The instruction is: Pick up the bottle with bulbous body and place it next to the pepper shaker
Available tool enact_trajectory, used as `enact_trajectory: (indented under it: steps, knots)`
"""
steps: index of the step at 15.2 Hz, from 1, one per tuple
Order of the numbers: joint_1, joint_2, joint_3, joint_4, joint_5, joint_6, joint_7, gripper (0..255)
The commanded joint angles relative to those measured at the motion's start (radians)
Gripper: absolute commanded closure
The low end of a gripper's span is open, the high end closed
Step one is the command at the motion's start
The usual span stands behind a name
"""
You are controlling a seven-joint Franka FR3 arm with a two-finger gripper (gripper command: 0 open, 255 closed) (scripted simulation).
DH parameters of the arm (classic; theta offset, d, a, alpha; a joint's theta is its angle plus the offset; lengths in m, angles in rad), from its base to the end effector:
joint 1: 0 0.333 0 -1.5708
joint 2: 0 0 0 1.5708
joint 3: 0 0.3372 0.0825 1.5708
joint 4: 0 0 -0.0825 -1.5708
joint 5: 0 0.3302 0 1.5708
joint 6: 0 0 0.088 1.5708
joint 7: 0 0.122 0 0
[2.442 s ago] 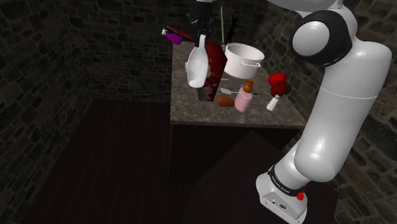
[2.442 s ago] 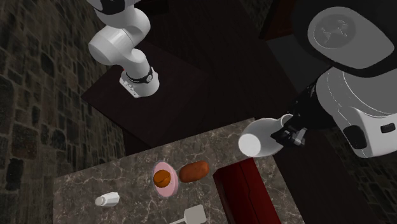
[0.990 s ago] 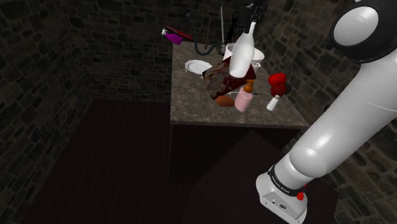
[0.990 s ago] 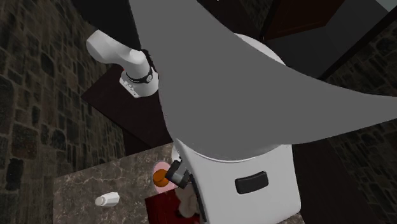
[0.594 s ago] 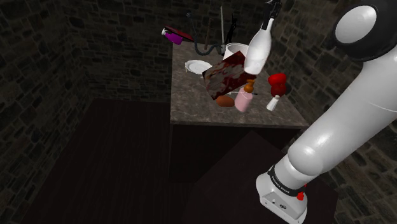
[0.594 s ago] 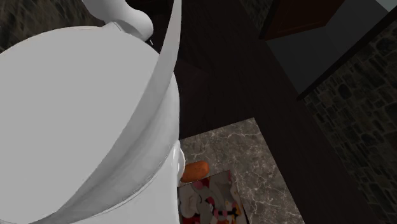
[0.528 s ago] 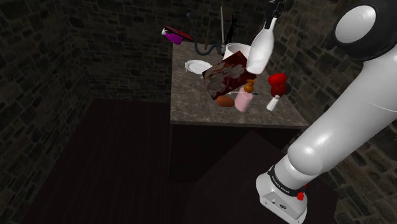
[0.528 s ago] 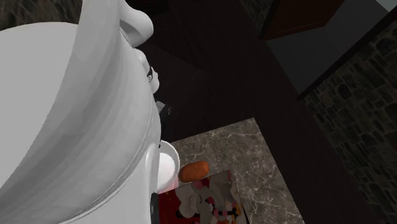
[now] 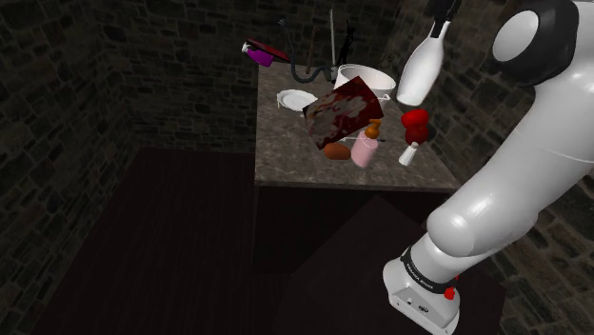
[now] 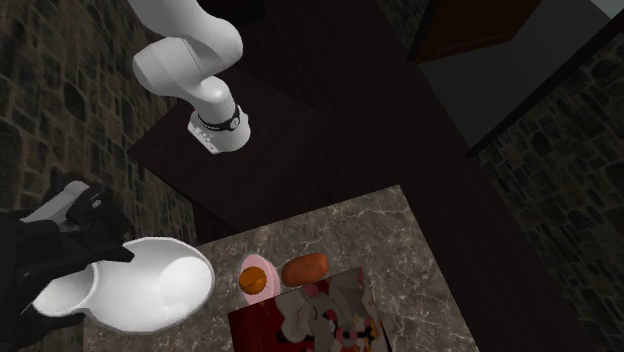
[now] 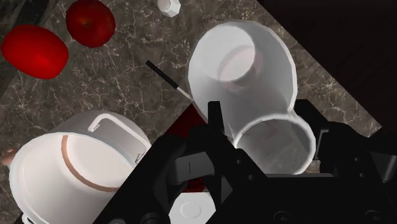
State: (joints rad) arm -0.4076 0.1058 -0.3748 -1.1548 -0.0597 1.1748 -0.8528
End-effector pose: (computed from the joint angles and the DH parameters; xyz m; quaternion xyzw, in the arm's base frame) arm 0.3462 -0.3344 0.7137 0.9978 0.0249 -0.0612 0.0039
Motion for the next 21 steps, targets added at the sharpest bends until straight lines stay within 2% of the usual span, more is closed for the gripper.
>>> enact_trajectory:
  steps: [1, 5, 12, 21]
  knots:
    - [-0.038, 0.032, -0.026, 0.063, 0.01, -0.028, -0.063, 255]
    - [-0.132, 0.125, -0.074, 0.228, 0.05, -0.097, -0.184, 255]
    - [-0.085, 0.009, -0.058, -0.035, 0.0, 0.055, -0.142, 255]
    - [-0.064, -0.076, -0.045, -0.267, -0.032, 0.207, -0.105, 255]
